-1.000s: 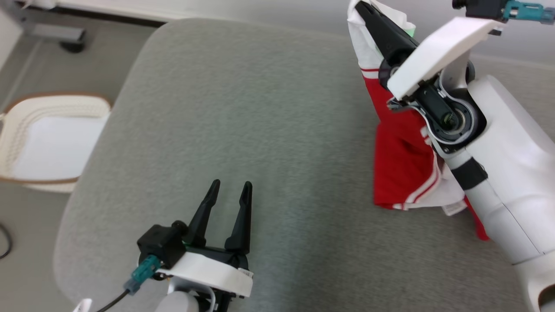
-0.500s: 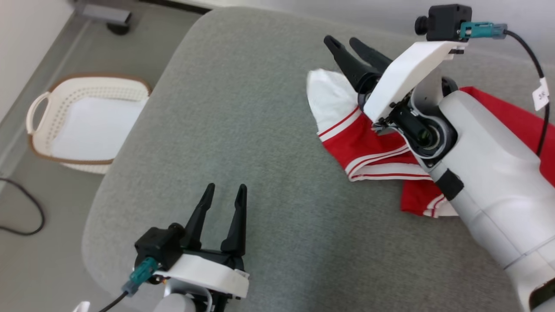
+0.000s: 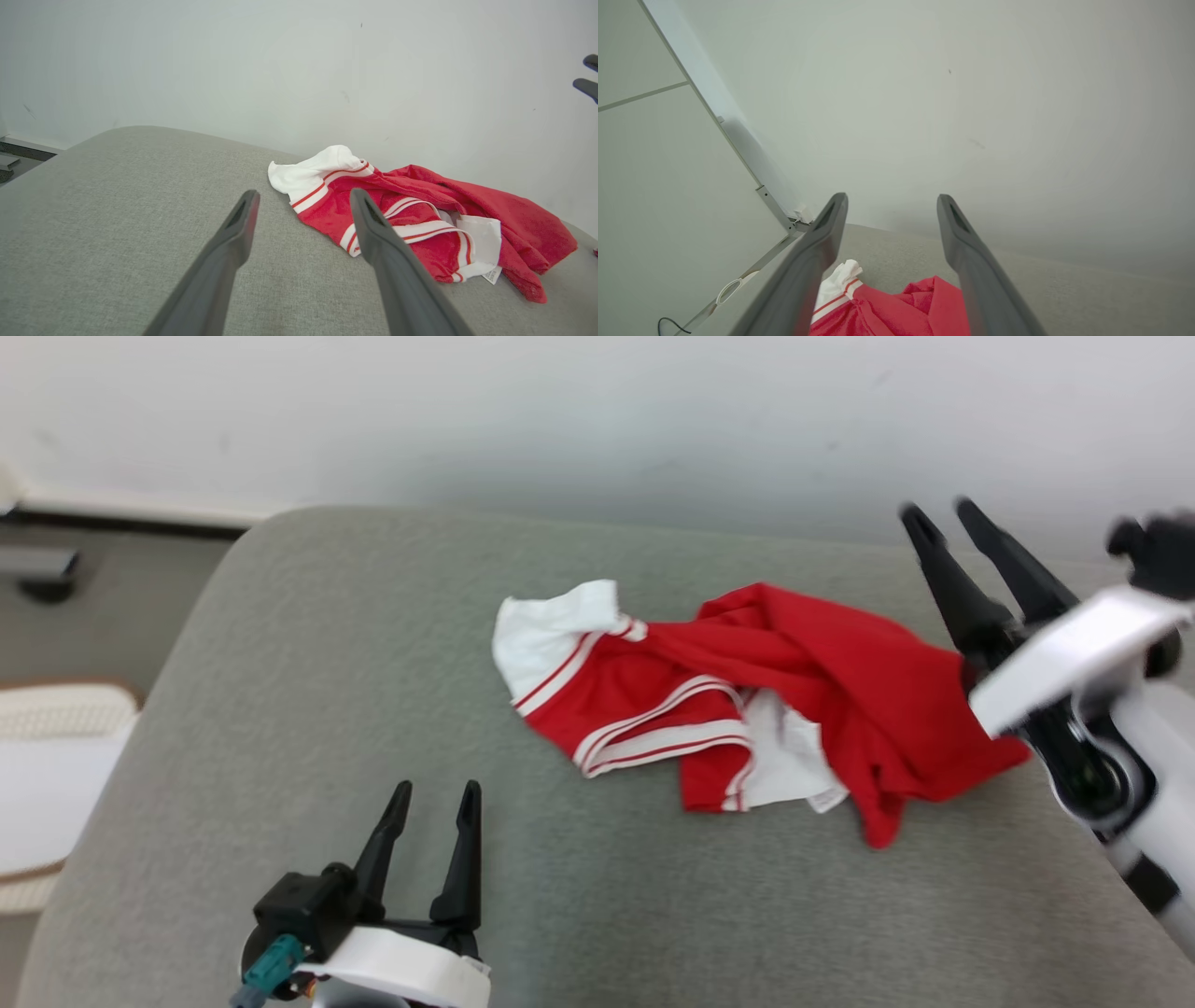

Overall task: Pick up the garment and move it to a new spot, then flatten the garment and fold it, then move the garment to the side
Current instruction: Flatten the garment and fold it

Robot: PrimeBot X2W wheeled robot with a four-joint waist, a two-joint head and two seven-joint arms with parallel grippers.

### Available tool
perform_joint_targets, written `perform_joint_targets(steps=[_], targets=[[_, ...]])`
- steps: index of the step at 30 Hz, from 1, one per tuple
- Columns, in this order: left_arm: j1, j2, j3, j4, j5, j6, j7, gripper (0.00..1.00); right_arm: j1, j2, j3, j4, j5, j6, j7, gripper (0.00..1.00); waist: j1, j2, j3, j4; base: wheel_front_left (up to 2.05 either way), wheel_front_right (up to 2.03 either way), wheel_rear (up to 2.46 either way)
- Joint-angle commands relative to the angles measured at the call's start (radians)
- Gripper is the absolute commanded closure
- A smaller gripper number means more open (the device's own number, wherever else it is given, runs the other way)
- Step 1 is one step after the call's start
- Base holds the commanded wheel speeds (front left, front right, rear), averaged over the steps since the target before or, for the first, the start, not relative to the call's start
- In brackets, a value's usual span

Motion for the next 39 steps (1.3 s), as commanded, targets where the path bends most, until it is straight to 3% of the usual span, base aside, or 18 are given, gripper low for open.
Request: perform_joint_targets(steps=[1,8,15,24,33,34,37,39], targets=[[0.016,0.004,0.006,0.001,0.018,-0.004,0.000,0.00,0.064,-0.031,-0.001,-0.019,-0.011,0.000,-0.042,0.00,0.0001,-0.0001,-0.064,-0.085,0.00,0.00,0.00],[0.015,0.004,0.006,0.003,0.024,-0.011,0.000,0.00,0.215,-0.086,0.006,-0.028,-0.071,0.000,-0.113,0.00,0.0001,-0.0001,-0.062,-0.121,0.00,0.00,0.00],[0.000,0.004,-0.018,0.007,-0.002,-0.010,0.000,0.00,0.261,-0.083,0.068,0.088,-0.210,0.000,-0.048,0.00,0.0001,-0.0001,-0.049,-0.080,0.00,0.00,0.00],[0.000,0.004,-0.027,0.006,-0.020,-0.001,0.000,0.00,0.288,-0.016,0.065,0.255,-0.299,0.000,0.018,0.00,0.0001,-0.0001,-0.028,-0.009,0.00,0.00,0.00],[-0.007,0.004,-0.028,0.006,-0.025,0.002,0.000,0.00,0.250,0.070,-0.015,0.465,-0.289,0.000,0.033,0.00,0.0001,-0.0001,-0.012,0.031,0.00,0.00,0.00],[-0.007,0.004,-0.028,0.007,-0.024,0.001,0.000,0.00,0.247,0.076,-0.022,0.478,-0.288,0.000,0.025,0.16,0.0001,-0.0001,-0.011,0.033,0.00,0.00,0.00],[-0.008,0.004,-0.024,0.008,-0.023,0.000,0.000,0.00,0.237,0.083,-0.042,0.513,-0.278,0.000,0.009,1.00,0.0001,-0.0001,-0.010,0.035,0.00,0.00,0.00],[-0.008,0.004,-0.023,0.009,-0.021,0.000,0.000,0.00,0.232,0.085,-0.049,0.527,-0.269,0.000,0.003,1.00,0.0001,-0.0001,-0.009,0.035,0.00,0.00,0.00]])
